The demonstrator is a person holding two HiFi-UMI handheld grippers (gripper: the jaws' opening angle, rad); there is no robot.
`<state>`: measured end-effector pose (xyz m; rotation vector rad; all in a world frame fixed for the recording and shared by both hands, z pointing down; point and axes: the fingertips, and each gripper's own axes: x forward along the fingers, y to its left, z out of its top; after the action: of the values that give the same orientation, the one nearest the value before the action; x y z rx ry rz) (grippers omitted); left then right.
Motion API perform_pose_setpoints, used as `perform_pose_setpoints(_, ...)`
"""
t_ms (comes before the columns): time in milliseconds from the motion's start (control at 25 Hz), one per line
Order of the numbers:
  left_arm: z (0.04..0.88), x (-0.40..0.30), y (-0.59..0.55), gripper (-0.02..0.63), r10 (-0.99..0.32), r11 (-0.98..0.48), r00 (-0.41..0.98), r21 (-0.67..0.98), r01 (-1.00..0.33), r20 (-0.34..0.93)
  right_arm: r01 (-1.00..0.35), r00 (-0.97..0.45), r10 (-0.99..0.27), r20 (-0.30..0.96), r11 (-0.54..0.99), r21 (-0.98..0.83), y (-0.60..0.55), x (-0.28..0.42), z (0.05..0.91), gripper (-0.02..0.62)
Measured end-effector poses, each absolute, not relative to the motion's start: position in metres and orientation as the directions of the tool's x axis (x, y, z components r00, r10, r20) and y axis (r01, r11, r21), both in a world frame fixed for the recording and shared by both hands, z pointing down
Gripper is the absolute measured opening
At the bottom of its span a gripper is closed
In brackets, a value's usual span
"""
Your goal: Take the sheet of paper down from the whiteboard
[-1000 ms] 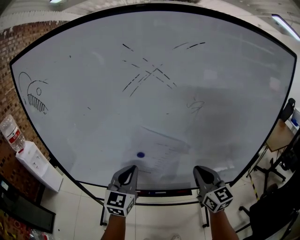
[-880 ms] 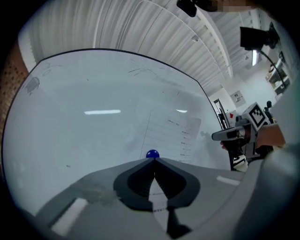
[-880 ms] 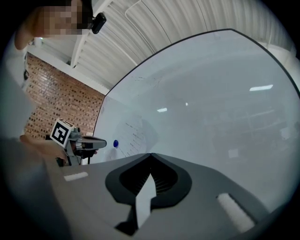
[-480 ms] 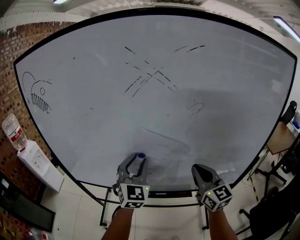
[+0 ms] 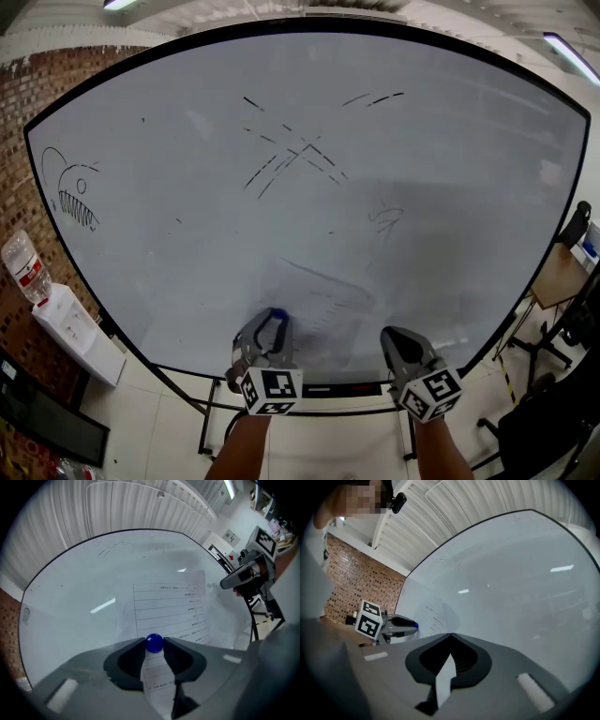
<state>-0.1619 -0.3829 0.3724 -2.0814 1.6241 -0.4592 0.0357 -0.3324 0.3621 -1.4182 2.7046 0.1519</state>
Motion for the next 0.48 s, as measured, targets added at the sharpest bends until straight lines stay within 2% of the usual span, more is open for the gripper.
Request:
perform_pose_setpoints(200,0.372,-0.162,-0.383,0.13,-0.965,-0.222,0.264,-0.528,-0.82,-0.005,-0.824,-0.565,-0.815,-0.127,0.55,0.134,-0.337,0.029,0.35,0.005)
perform_pose_setpoints(320,0.374,-0.163,-0.383,0.13,-0.963,-0.23,0.269,-0.524,-0.82,0.002,-0.814,-0.575,-0.808,-0.13,0.551,0.183,-0.337,0.022,0.343,0.078)
perform_pose_setpoints(480,0.375,-0.163,-0.383,0.13,-0.962,-0.236,0.273,-0.516,-0.823,0.005,-0.803,-0.583,-0.803,-0.125,0.545,0.242,-0.341,0.008,0.333,0.095)
